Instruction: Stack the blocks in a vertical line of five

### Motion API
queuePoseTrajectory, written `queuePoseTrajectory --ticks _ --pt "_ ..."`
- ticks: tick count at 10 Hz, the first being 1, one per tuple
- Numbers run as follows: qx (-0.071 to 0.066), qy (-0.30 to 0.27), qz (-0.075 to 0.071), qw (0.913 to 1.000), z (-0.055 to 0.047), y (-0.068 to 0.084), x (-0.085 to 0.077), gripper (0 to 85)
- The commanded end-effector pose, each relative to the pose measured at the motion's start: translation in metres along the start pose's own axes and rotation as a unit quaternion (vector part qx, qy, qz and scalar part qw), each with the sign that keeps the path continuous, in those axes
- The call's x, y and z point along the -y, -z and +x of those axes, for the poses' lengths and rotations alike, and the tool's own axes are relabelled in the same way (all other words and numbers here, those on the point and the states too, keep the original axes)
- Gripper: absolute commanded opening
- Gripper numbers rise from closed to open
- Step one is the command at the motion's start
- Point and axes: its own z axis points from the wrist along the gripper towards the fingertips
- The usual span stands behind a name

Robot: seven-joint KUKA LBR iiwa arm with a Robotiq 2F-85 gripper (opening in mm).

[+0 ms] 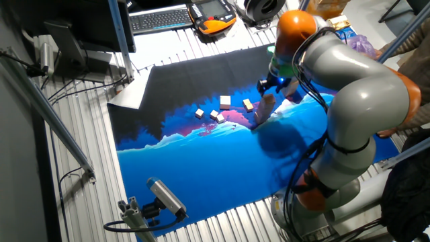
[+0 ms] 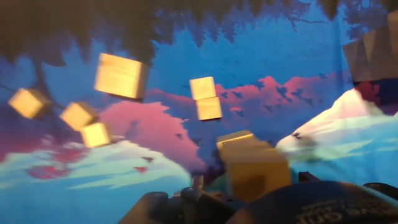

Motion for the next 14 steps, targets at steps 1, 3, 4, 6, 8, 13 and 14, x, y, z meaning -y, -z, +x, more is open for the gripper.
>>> queuePoseTrajectory --ticks 1,3,4,6,8,13,14 --pt "-0.002 -0.024 -0.009 0.9997 0.001 0.005 -0.018 68.0" --pt "0.0 -0.065 -0.029 0.9975 -0.003 0.007 -0.056 51.0" --pt "0.011 -0.067 -0.032 0.9972 -0.004 0.0 -0.069 34.0" --pt "0.02 -0.049 -0.053 0.9972 -0.009 -0.022 -0.086 0.0" --pt "0.026 -0.052 -0.038 0.9976 -0.01 -0.032 -0.093 0.0" --pt "0.019 -0.025 -0.025 0.9992 -0.008 -0.041 -0.099 0.0" --pt "0.02 -0.005 -0.022 0.9995 -0.008 -0.041 -0.099 0.0"
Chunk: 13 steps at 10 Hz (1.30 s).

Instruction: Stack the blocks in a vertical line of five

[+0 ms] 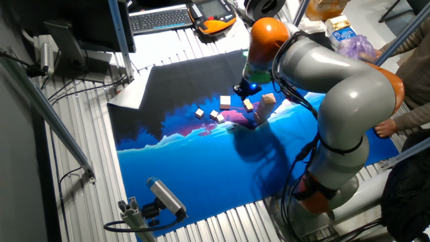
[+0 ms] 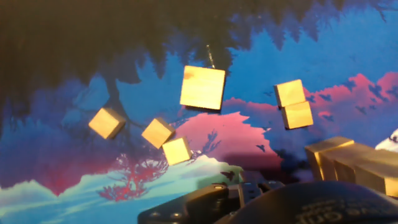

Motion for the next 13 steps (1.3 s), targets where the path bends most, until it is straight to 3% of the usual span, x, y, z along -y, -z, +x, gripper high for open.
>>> queuePoseTrajectory --ticks 1,2,3,4,5,6,7,10,12,13 --pt "-0.005 0.005 -0.006 1.0 0.0 0.0 0.0 0.0" --pt "-0.022 -0.004 -0.025 0.9994 0.0 0.0 0.0 0.0" --pt "-0.023 -0.017 -0.02 0.9994 -0.005 -0.001 -0.012 0.0" --pt "-0.019 -0.034 0.003 0.9992 -0.011 -0.006 -0.037 17.0" --pt "-0.012 -0.044 0.013 0.9989 -0.016 -0.01 -0.057 51.0" --pt "0.003 -0.044 0.022 0.9988 -0.021 -0.018 -0.069 51.0" --pt "0.014 -0.038 0.035 0.9986 -0.026 -0.029 -0.075 68.0" --pt "0.021 -0.026 0.04 0.9987 -0.053 -0.062 -0.076 68.0" --pt "0.017 -0.019 0.036 0.999 -0.068 -0.075 -0.065 68.0" --pt "0.022 -0.018 0.038 0.9989 -0.071 -0.084 -0.058 68.0"
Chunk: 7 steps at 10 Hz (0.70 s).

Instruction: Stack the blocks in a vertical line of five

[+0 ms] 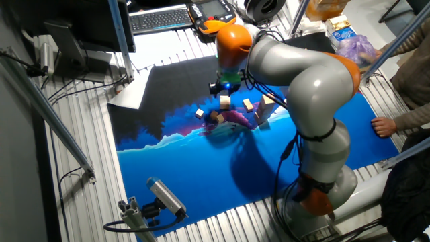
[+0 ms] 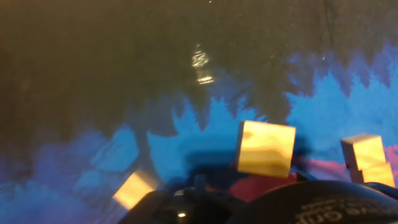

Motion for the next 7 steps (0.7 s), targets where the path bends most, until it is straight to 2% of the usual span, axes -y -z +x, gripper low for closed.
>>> queuePoseTrajectory --ticks 1,2,4,7 --pt "0.001 -0.007 -0.001 1.0 -0.002 -0.006 0.002 68.0" --pt "0.003 -0.015 0.0 0.9999 -0.005 -0.014 0.003 68.0" --pt "0.015 -0.017 -0.003 0.9998 -0.01 -0.032 0.009 68.0" --pt "0.024 -0.022 0.001 0.9995 -0.012 -0.045 0.015 68.0"
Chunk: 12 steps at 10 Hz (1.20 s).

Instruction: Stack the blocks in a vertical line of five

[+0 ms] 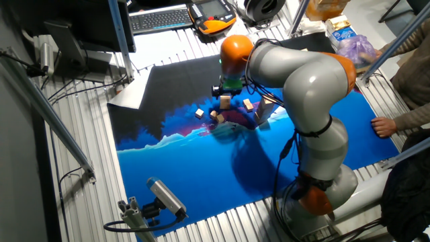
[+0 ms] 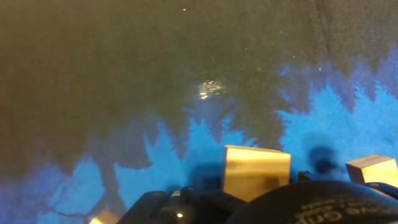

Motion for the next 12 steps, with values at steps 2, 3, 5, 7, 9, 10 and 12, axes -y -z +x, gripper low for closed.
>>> queuePoseTrajectory --ticks 2,3,5,7,9,10,12 --pt "0.004 -0.003 -0.002 1.0 0.002 -0.006 0.006 68.0" --pt "0.008 -0.005 -0.003 1.0 0.002 -0.009 0.006 68.0" --pt "0.014 -0.013 -0.005 0.9998 0.002 -0.013 0.002 68.0" --pt "0.022 -0.012 -0.001 0.9997 0.002 -0.018 0.004 68.0" --pt "0.025 -0.01 -0.002 0.9996 0.002 -0.021 0.004 68.0" --pt "0.028 -0.008 -0.003 0.9996 0.002 -0.022 0.003 68.0" --pt "0.042 0.005 -0.006 0.9991 0.001 -0.026 0.003 51.0"
